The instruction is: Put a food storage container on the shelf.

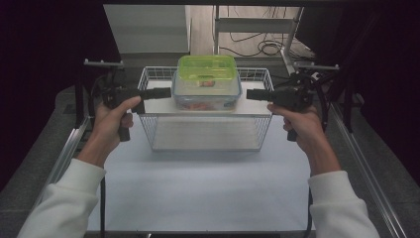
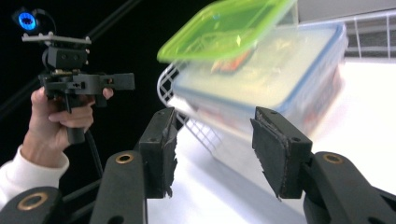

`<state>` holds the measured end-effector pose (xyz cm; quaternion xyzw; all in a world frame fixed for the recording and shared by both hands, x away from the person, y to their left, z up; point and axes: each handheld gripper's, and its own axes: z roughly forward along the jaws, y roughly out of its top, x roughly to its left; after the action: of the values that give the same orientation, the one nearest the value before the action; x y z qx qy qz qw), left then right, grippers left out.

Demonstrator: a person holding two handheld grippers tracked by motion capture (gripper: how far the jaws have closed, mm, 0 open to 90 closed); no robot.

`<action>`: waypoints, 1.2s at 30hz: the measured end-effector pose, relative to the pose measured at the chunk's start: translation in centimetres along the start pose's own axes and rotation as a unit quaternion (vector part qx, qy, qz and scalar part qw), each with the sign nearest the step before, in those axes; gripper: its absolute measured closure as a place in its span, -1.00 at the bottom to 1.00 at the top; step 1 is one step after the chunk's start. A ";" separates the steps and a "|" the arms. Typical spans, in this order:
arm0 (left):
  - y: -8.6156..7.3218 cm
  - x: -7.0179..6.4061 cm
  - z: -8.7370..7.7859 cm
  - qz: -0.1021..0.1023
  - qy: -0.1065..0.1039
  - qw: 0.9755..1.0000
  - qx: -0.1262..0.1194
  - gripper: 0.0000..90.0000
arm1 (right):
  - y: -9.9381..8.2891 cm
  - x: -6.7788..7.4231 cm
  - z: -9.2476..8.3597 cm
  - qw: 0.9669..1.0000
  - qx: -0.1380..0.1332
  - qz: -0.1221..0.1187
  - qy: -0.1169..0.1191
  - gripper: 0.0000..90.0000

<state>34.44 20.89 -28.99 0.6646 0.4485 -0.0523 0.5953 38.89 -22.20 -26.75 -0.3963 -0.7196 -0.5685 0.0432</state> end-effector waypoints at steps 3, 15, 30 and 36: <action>-2.0 -0.1 -0.3 0.002 -0.003 1.000 0.005 -0.27 | -1.7 0.3 -0.7 1.000 0.009 -0.015 -0.002 0.08; -11.8 1.4 -0.4 0.026 0.009 0.999 0.041 -0.28 | -10.5 0.4 -0.3 0.996 0.067 -0.060 -0.013 -0.02; -19.4 3.7 1.5 0.043 0.063 0.991 0.113 -0.28 | -19.2 -2.7 1.8 0.988 0.143 -0.048 -0.037 -0.08; -19.3 3.3 1.2 0.043 0.062 0.992 0.103 -0.28 | -19.1 -2.3 1.8 0.989 0.136 -0.055 -0.033 -0.10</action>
<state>24.27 19.53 -45.71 0.7428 0.4477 -0.0312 0.4968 29.35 -22.62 -43.57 -0.3653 -0.8117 -0.4539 0.0418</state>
